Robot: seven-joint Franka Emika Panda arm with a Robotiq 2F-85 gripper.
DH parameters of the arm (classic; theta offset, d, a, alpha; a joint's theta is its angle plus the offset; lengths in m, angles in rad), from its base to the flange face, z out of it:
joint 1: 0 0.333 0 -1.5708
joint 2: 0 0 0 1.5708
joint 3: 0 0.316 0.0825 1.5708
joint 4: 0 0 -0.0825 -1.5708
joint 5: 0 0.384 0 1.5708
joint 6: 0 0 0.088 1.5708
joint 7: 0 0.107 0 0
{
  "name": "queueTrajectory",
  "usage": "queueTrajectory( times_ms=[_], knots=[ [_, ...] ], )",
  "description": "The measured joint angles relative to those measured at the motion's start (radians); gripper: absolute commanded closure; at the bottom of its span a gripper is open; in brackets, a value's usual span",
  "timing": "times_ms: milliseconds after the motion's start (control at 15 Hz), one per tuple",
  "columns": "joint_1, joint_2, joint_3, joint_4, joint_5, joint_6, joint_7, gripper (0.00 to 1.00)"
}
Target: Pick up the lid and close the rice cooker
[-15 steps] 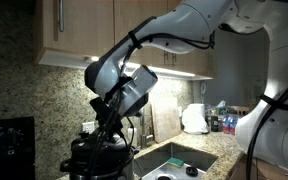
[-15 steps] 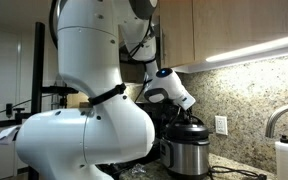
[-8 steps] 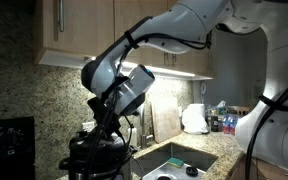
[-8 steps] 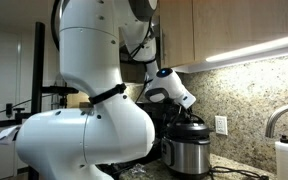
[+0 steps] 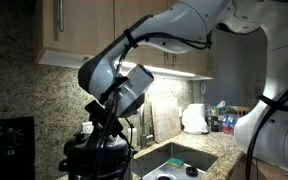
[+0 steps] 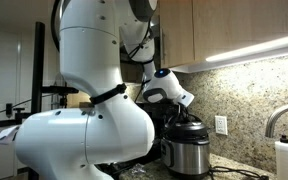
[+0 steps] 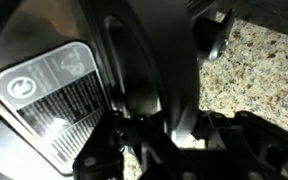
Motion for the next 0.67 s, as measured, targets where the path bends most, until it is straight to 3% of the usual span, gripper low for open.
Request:
queueTrajectory(
  times_ms=[667],
  knots=[
    [0.036, 0.024, -0.01, -0.02, -0.005, 0.0, -0.166, 0.99]
  ],
)
